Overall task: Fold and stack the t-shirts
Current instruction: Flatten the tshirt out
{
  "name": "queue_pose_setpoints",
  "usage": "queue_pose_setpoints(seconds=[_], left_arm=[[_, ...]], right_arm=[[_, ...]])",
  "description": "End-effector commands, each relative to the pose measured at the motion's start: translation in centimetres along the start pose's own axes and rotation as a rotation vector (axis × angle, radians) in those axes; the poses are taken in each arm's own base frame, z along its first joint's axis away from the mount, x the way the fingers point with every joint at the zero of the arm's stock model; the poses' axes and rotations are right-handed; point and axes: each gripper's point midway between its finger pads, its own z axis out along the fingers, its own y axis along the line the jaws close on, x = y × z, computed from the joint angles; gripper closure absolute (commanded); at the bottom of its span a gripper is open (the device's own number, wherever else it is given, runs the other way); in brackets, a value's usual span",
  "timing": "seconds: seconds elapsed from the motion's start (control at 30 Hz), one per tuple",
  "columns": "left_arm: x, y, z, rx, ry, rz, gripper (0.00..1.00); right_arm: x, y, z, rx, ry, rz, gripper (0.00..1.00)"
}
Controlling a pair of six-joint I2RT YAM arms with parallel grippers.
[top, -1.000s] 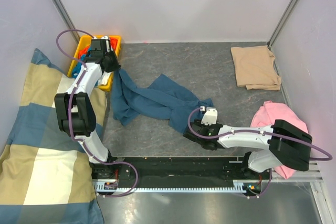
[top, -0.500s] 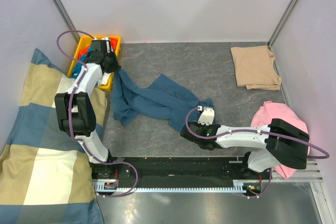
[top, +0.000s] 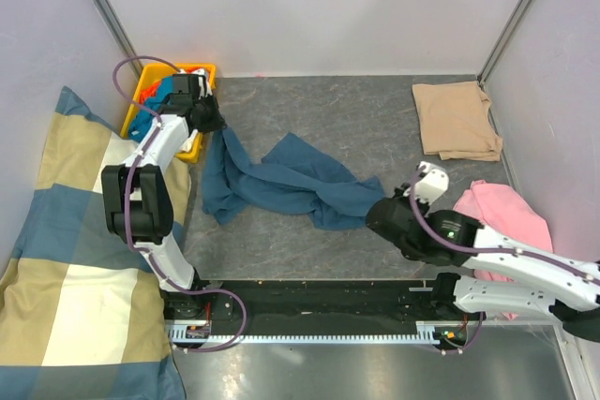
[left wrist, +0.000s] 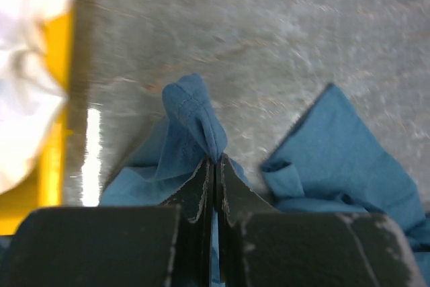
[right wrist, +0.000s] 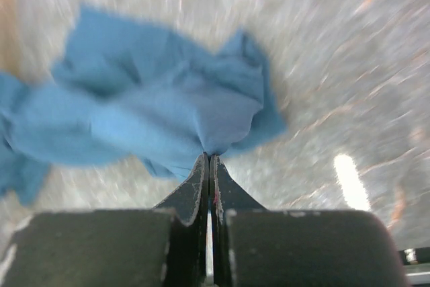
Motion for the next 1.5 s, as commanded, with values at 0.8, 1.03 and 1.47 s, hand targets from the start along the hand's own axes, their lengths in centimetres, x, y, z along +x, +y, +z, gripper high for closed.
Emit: queue_pose_setpoints(seconds=[0.8, 1.03, 1.47], left_arm=[[9.1, -3.9, -6.3, -0.025, 0.067, 0.066, 0.98], [11.0, -1.7, -5.9, -0.098, 0.1, 0.046, 0.61], [8.1, -1.0, -6.7, -0.109, 0.029, 0.02, 0.34]], right_arm=[[-10.6, -6.9, -2.8, 0.244, -0.3, -0.031, 1.0], [-10.2, -7.0, -2.5, 0.254, -0.287, -0.046, 1.0], [-8.9, -6.6, -1.8, 0.25, -0.249, -0.069, 1.0]])
